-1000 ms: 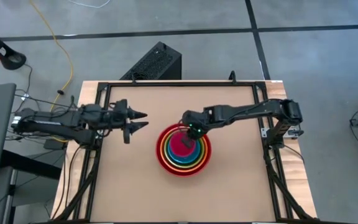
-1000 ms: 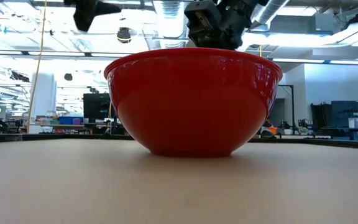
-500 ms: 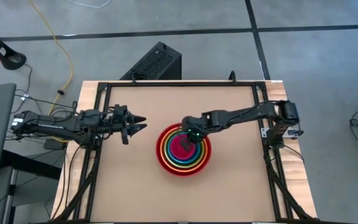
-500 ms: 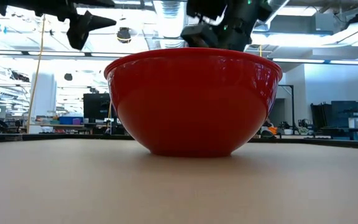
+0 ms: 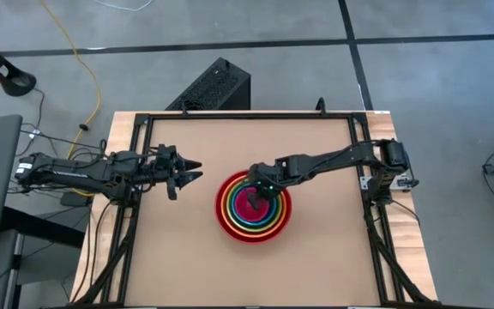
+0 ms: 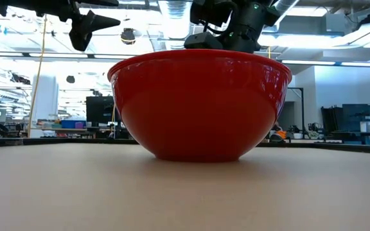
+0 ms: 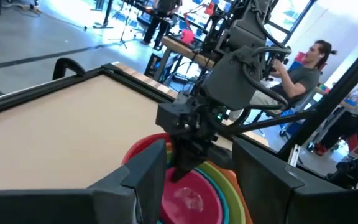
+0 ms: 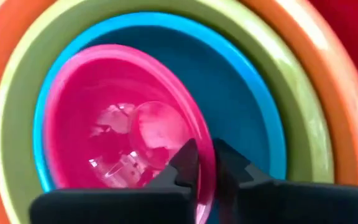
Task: Nest bowls inside each other by size order
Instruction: Stack the pink bowl on top of the blue bowl, then return to Home Position
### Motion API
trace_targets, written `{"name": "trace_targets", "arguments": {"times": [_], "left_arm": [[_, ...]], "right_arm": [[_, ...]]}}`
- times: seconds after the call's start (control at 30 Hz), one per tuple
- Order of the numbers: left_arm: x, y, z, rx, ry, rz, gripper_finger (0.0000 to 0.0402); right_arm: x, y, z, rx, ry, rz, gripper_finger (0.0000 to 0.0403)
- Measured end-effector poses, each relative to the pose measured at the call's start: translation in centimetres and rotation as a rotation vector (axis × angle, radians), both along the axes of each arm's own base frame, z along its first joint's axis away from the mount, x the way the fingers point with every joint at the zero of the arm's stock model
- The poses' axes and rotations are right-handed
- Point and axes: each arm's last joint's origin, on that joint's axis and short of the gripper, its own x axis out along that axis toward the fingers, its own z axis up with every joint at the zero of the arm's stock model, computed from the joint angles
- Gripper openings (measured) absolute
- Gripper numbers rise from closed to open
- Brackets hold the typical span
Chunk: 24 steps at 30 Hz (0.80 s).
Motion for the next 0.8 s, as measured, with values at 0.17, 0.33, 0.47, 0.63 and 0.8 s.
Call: {"name": "trace_targets", "arguments": {"times": [0.17, 0.33, 0.47, 0.63, 0.8], "left_arm": [[0.0, 0.0, 0.0, 0.0, 0.0, 0.0, 0.0173], [0.0, 0.0, 0.0, 0.004, 0.001, 0.0, 0.0173], [0.0, 0.0, 0.0, 0.004, 0.001, 0.0, 0.0173], [0.0, -0.1, 0.0, 0.009, 0.001, -0.022, 0.0173], [-0.4, -0.1, 0.1, 0.011, -0.003, -0.054, 0.0173]], "right_arm": [[-0.1, 0.0, 0.0, 0.007, 0.012, -0.011, 0.0082], [-0.2, -0.1, 0.4, 0.008, 0.036, -0.004, 0.0117], [-0.1, -0.1, 1.4, 0.001, 0.044, 0.01, 0.0135], [-0.3, -0.1, 3.4, -0.029, 0.09, 0.061, 0.0143], [-1.0, 0.2, 6.8, -0.093, 0.063, 0.171, 0.0141]]}}
